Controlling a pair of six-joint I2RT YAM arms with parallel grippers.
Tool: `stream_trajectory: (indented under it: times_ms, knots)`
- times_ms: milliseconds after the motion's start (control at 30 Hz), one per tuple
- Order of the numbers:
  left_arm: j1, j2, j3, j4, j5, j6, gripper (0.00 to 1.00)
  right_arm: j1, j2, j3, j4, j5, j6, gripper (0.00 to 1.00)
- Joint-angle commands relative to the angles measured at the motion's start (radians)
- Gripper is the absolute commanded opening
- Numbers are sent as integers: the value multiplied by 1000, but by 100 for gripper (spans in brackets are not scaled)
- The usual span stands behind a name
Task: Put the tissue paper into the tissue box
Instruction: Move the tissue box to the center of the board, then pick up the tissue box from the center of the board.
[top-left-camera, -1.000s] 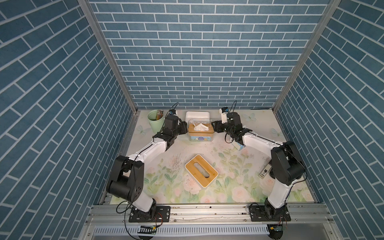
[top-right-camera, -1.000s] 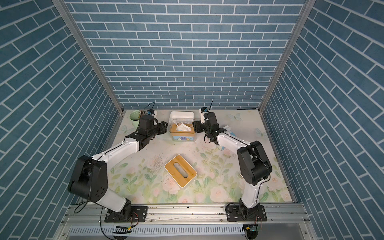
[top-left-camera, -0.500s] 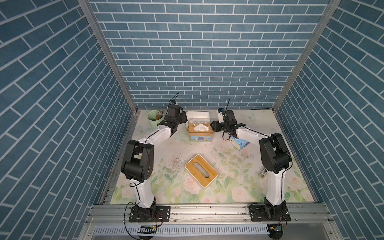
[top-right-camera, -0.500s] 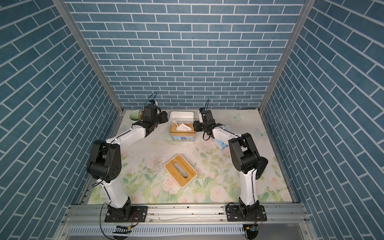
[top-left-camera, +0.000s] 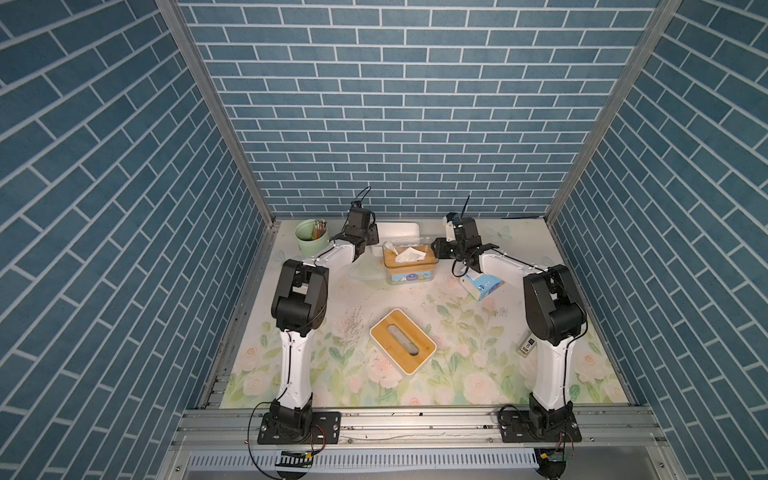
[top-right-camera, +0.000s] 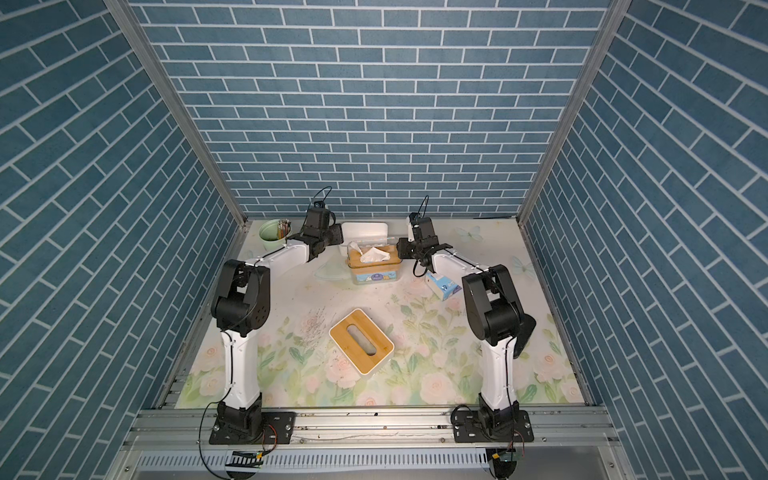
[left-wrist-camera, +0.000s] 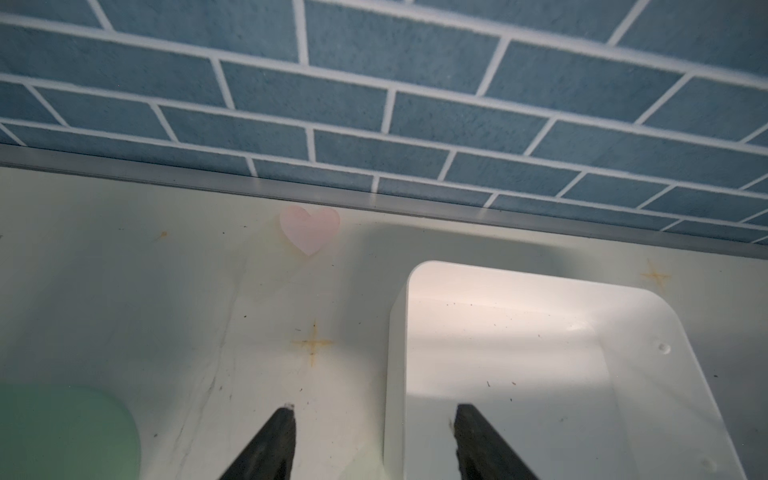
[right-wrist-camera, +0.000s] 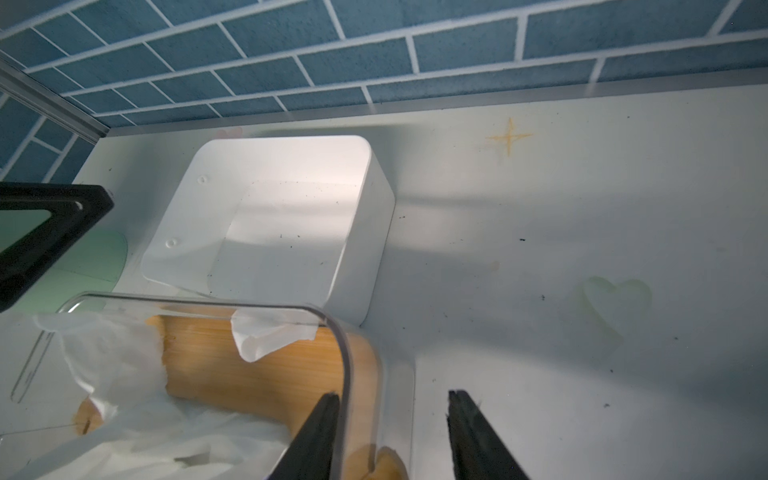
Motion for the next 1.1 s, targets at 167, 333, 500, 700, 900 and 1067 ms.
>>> stream_trajectory:
  times_ms: [167, 333, 500, 700, 900, 1067]
  knots:
    - [6, 196, 242, -109, -6, 46, 52, -16, -66, -57, 44, -30, 34, 53]
    - [6, 274, 339, -154, -5, 62, 38, -19, -129, -104, 63, -36, 31, 55]
    - [9, 304, 367, -154, -4, 68, 22, -18, -169, -131, 69, -50, 31, 56]
    - [21, 309, 373, -153, -3, 62, 3, -17, -206, -157, 61, -58, 28, 57]
    - [38, 230, 361, -160, -4, 59, 0, -18, -275, -208, 41, -46, 0, 59]
    - [42, 86, 326, -152, -30, 45, 0, -17, -363, -276, 35, -39, -14, 60]
